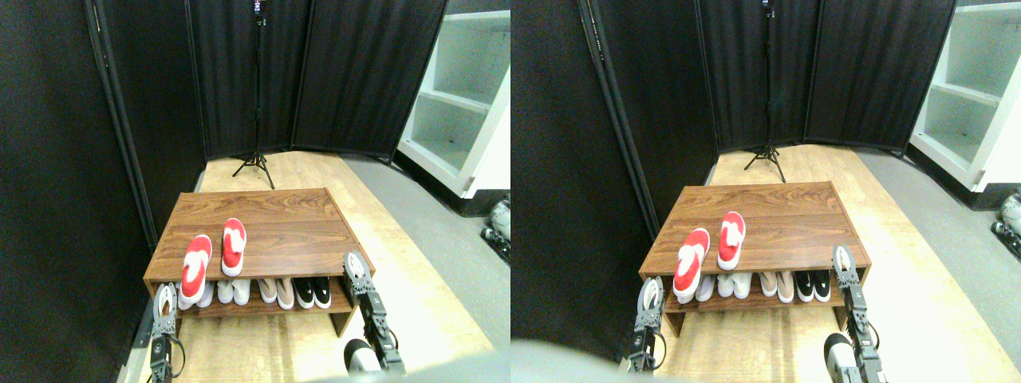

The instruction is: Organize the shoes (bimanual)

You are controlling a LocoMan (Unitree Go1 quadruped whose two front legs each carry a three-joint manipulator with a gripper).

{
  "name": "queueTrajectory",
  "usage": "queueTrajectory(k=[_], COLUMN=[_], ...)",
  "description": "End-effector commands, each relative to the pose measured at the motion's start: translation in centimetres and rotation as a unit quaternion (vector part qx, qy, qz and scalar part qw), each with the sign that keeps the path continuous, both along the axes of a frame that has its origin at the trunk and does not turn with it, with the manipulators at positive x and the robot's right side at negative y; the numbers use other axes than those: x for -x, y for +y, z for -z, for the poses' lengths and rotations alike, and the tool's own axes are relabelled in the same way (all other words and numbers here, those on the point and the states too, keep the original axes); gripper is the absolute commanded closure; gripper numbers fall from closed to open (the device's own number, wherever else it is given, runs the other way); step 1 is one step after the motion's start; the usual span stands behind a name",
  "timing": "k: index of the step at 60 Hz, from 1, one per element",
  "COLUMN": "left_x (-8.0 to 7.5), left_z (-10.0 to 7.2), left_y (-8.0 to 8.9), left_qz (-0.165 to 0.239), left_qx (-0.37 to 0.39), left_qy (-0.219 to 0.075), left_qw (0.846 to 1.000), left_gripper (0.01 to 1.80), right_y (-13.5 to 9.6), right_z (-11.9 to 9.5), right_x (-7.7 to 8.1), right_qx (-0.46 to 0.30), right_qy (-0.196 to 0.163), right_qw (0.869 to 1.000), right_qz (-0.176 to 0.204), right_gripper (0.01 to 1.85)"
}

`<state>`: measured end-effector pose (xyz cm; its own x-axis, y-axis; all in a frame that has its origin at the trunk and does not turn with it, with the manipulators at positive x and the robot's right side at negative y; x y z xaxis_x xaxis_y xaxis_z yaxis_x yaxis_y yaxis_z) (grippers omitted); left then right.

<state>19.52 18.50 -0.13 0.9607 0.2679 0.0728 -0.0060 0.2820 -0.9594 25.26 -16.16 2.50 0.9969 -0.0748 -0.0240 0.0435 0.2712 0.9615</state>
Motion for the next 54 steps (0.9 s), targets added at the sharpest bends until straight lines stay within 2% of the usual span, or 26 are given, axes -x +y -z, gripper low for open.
queueTrajectory(k=[1,3,6,8,10,11,19,28,44,54], left_x=[0.3,0.6,0.9,1.0,1.0,1.2,1.0,0.2,-2.6,-4.1], left_z=[-1.3,-1.5,-1.7,-1.8,-1.8,-1.9,-1.7,-0.9,1.3,2.8], left_y=[-1.3,-1.7,-2.3,-2.6,-2.7,-2.9,-3.0,-2.6,-1.4,-1.2], left_qz=[0.016,0.02,0.027,0.036,0.036,0.039,0.053,0.064,0.068,0.058], left_qx=[0.016,0.018,0.014,0.013,0.011,0.002,-0.018,-0.02,0.022,0.051], left_qy=[0.003,0.012,0.027,0.034,0.036,0.043,0.064,0.074,0.083,0.084], left_qw=[1.0,1.0,0.999,0.999,0.999,0.998,0.996,0.995,0.994,0.993], left_gripper=[1.36,1.03,0.7,0.58,0.56,0.48,0.22,0.17,0.11,0.22], right_y=[0.3,0.3,0.3,0.3,0.4,0.4,0.4,0.4,0.3,0.2], right_z=[-0.9,-0.8,-0.7,-0.7,-0.7,-0.7,-0.7,-0.7,-0.7,-0.7], right_x=[-0.3,-0.4,-0.6,-0.7,-0.8,-0.9,-1.2,-1.4,-1.4,-1.5], right_qx=[0.0,0.001,0.0,0.001,0.0,0.0,0.002,-0.002,-0.011,-0.009], right_qy=[-0.02,-0.018,-0.016,-0.017,-0.017,-0.016,-0.027,-0.032,-0.026,-0.027], right_qw=[1.0,1.0,1.0,1.0,1.0,1.0,1.0,0.999,1.0,1.0], right_qz=[-0.001,0.001,0.003,0.003,0.003,0.004,-0.002,-0.006,0.005,0.007], right_gripper=[1.85,1.85,1.85,1.85,1.85,1.85,1.85,1.85,1.85,1.85])
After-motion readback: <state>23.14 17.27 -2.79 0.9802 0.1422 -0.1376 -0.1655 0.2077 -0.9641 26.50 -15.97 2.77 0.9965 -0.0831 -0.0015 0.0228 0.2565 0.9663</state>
